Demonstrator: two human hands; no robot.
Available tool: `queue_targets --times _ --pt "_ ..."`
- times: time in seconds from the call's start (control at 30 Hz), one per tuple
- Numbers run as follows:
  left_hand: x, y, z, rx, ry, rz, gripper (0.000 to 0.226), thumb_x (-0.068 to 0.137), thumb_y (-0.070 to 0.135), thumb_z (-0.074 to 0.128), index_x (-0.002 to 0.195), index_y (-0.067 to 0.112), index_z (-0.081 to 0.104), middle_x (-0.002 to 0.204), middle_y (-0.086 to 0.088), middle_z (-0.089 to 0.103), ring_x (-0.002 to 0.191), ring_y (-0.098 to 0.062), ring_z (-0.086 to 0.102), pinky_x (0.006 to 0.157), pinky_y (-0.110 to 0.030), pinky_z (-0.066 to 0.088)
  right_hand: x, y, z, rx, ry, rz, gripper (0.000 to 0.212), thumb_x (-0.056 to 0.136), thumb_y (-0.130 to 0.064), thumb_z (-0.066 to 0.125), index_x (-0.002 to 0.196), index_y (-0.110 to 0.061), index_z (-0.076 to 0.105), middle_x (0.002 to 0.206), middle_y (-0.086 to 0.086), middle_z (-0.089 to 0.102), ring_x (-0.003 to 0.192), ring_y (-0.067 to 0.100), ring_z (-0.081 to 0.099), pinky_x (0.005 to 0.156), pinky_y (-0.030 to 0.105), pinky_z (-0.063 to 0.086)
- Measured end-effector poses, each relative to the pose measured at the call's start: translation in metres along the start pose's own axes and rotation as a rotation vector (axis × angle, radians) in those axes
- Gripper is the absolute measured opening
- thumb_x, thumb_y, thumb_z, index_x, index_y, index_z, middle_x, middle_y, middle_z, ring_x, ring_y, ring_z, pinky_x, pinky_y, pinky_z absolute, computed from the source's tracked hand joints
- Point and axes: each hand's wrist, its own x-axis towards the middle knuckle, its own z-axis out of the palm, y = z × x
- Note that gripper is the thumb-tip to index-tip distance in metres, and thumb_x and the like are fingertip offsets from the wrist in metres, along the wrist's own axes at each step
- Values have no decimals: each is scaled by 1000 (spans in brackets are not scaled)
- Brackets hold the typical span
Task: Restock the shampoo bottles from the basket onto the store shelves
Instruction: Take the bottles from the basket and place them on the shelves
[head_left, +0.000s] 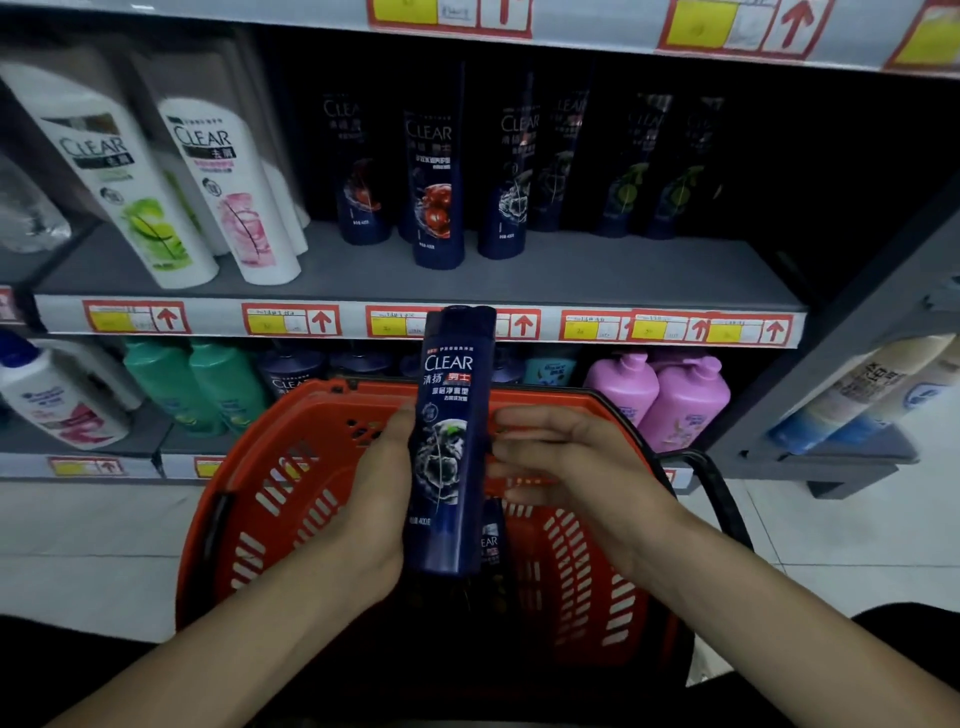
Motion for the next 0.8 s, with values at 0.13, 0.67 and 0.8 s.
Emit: queue_targets --times 0.13,0.67,0.8 --pt "-43 0 -5 7 -197 52 61 101 61 41 66 19 68 65 -7 64 50 -22 59 52 -27 48 -1 -1 1 -16 3 -1 25 90 -1 71 114 -10 71 100 12 79 93 26 76 66 26 58" --pt "-22 28 9 44 -242 62 70 95 61 49 58 7 72 50 -8 65 38 -17 62 44 -22 51 6 -6 -1 24 10 -31 22 93 -9 64 113 -5 74 104 25 74 91 34 74 82 41 58" --pt "-25 11 9 132 -239 203 59 93 73 45 105 25 79 96 -2 80 85 -18 77 82 -35 56 4 -6 -1 -46 -12 -64 21 94 -9 63 113 -9 74 104 14 78 99 33 74 76 34 58"
